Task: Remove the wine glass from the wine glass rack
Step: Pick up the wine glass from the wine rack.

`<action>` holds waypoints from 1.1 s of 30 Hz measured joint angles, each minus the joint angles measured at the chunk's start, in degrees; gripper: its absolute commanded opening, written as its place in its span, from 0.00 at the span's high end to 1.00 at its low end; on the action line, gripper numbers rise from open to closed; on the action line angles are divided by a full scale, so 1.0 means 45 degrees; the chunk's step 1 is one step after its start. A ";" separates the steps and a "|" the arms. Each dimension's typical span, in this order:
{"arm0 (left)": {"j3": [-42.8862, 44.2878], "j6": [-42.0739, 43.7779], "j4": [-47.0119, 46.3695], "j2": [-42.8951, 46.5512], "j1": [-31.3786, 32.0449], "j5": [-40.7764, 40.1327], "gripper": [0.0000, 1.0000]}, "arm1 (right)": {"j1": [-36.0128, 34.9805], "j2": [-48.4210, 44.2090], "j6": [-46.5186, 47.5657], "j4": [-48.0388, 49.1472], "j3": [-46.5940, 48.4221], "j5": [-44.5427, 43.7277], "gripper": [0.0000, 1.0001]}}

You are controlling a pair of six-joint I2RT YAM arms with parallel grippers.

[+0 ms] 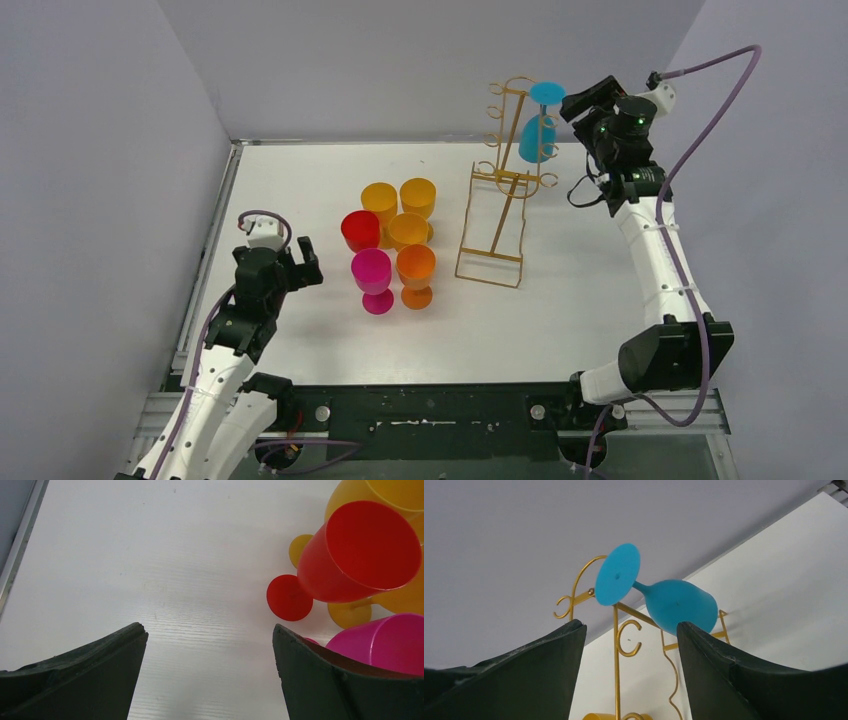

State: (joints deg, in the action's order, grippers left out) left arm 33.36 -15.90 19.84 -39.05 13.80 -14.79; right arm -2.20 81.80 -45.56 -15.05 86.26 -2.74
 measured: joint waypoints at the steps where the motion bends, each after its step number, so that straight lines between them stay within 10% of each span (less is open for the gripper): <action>1: 0.0000 0.0000 -0.0005 0.0000 0.0000 0.0000 0.05 | 0.0000 0.0180 -0.0010 0.0000 0.0199 0.0131 0.33; 33: 0.0000 0.0010 0.0000 0.0185 0.0010 -0.0068 0.04 | 0.0330 0.4357 -0.1190 0.0423 0.3269 0.1753 0.55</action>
State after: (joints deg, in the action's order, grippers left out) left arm 33.36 -15.86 19.84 -38.22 13.85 -15.09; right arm -0.71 101.41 -50.92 -13.15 100.97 5.15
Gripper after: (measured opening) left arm 0.957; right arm 0.483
